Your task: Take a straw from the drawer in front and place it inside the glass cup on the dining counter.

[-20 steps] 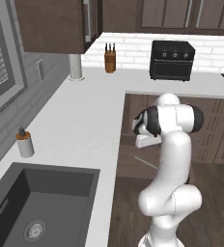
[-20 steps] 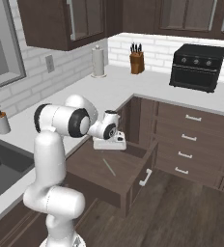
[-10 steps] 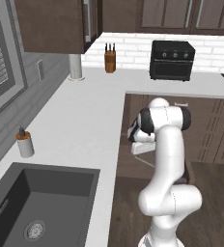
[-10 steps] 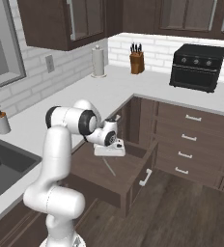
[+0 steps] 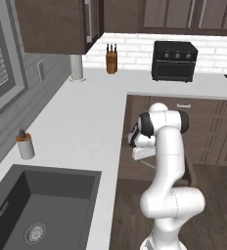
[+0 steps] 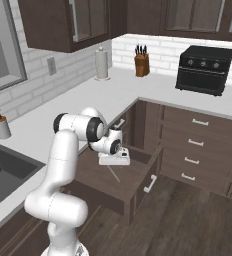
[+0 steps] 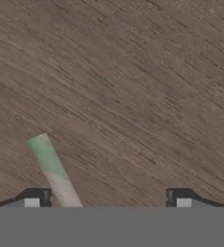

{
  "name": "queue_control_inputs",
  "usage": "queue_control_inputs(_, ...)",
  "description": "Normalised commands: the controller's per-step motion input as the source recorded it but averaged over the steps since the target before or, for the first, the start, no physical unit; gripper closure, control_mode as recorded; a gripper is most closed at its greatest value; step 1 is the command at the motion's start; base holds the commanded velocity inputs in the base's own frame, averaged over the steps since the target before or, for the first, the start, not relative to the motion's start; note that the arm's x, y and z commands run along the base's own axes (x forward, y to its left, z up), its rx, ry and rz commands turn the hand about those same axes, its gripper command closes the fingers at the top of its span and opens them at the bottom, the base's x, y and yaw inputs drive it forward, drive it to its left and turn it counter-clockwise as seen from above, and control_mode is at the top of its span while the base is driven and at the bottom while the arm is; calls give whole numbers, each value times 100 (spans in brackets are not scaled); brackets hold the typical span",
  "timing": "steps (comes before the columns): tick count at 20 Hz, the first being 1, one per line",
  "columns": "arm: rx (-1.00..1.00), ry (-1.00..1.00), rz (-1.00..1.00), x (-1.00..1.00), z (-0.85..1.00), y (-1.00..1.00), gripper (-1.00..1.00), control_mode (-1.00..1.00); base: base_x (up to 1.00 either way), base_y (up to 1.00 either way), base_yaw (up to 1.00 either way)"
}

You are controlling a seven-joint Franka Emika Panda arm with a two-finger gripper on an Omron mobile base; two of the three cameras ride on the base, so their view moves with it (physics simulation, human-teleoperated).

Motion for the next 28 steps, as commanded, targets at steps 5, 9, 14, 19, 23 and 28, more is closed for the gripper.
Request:
queue_control_inputs(5, 0, 0, 7, 0, -25, 2, -100, -100, 0, 0, 0)
queue_control_inputs(9, 0, 0, 9, -2, -26, 5, -100, -100, 0, 0, 0)
queue_control_inputs(14, 0, 0, 10, -33, -4, 3, -100, -100, 0, 0, 0)
queue_control_inputs(19, 0, 0, 12, -7, -11, 0, -100, -100, 0, 0, 0)
queue_control_inputs(23, 0, 0, 13, 9, -23, 0, -100, -100, 0, 0, 0)
queue_control_inputs(28, 0, 0, 12, 9, -39, 0, -100, -100, 0, 0, 0)
